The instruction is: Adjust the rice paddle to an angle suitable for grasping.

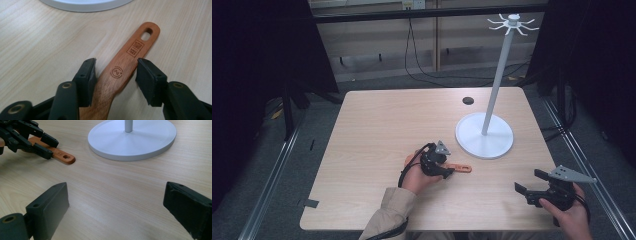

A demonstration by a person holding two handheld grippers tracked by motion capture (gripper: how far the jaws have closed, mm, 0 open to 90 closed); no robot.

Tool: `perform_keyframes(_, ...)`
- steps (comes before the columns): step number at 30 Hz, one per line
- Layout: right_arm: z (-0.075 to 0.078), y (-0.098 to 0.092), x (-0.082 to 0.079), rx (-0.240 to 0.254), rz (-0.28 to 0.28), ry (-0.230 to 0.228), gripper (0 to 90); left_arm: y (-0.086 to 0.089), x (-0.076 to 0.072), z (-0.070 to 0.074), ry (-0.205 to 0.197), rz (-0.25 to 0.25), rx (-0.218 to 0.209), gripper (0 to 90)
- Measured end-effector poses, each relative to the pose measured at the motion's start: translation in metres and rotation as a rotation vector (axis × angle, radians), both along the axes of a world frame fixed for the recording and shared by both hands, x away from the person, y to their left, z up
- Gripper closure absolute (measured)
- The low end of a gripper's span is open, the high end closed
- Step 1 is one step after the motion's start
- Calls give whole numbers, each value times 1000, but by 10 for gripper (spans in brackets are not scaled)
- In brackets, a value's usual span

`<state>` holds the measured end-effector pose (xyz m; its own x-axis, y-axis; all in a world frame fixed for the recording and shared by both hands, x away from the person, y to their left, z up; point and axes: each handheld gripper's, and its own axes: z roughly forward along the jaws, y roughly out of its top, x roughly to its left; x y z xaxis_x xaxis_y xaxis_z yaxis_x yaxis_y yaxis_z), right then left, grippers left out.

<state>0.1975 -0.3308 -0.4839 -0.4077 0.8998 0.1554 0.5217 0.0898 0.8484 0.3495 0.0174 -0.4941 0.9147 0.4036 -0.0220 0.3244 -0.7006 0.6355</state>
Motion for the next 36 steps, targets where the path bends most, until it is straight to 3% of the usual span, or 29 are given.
perform_keyframes(4, 0, 3, 1, -2, 7, 5, 54, 3, -3, 3, 12, 22, 28, 586)
perform_keyframes(5, -1, 3, 2, -1, 9, 7, 54, 3, -3, 2, 21, 29, 9, 609)
perform_keyframes(9, 0, 5, 3, -3, 13, 4, 54, 7, -5, 7, 41, 28, 55, 658)
perform_keyframes(11, 0, 6, 4, -1, 18, 5, 54, 7, -7, 6, 50, 45, 40, 657)
perform_keyframes(12, 0, 6, 4, -2, 16, 4, 54, 9, -7, 8, 54, 38, 64, 657)
perform_keyframes(14, 0, 6, 5, -3, 19, 1, 54, 9, -8, 8, 64, 48, 54, 657)
perform_keyframes(15, 1, 7, 6, -1, 21, 0, 54, 11, -7, 9, 61, 37, 76, 654)
perform_keyframes(19, 2, 9, 7, -2, 27, -3, 54, 13, -7, 9, 68, 67, 74, 618)
perform_keyframes(24, 2, 10, 9, 2, 30, -3, 54, 11, -8, 11, 59, 76, 113, 561)
perform_keyframes(31, 2, 11, 10, 1, 36, -2, 54, 10, -7, 11, 76, 100, 114, 560)
perform_keyframes(36, 2, 12, 11, 1, 42, 0, 54, 4, -5, 14, 90, 95, 153, 603)
